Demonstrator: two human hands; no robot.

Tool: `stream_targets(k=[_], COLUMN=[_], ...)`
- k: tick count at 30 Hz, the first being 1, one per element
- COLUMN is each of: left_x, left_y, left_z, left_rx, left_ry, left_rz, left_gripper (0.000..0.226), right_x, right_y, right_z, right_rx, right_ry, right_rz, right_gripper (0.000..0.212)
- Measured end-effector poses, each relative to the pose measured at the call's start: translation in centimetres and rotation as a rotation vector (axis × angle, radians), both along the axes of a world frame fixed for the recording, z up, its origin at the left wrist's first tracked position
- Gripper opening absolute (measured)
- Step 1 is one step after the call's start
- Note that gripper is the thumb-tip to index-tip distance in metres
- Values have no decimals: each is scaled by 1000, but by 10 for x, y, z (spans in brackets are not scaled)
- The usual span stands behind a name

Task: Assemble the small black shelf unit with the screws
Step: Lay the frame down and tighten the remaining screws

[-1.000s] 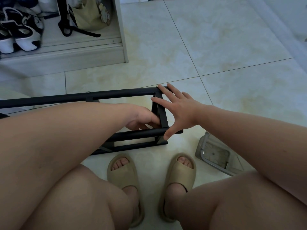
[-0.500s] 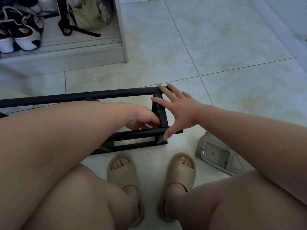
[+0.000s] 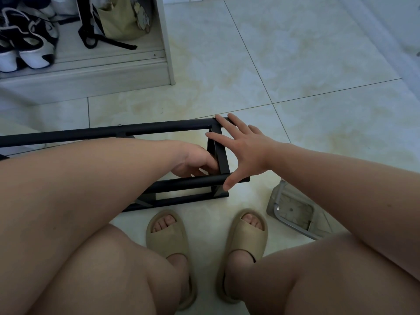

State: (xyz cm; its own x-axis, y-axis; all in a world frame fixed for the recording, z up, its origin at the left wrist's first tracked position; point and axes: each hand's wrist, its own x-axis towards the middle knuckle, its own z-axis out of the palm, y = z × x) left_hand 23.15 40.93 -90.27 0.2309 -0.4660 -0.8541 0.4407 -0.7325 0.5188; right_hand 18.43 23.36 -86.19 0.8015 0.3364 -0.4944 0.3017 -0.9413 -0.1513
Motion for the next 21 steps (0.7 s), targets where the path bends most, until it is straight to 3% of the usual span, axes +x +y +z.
stream_targets(k=[5,13,21], left_x=[0,2,-2], left_y=[1,-1,-1], left_z=[3,2,-3], left_rx=[16,-29,-7], left_ry=[-48,20,-34], left_rz=[-70,9,-16], left_gripper=[9,21,10], right_x=[0,0,0], right_y=[0,0,-1], right_z=[-1,-2,-1], right_rx=[0,-5,3], right_ry=[2,-3,3], right_rz=[-1,2,-2], right_gripper=[140,140,140])
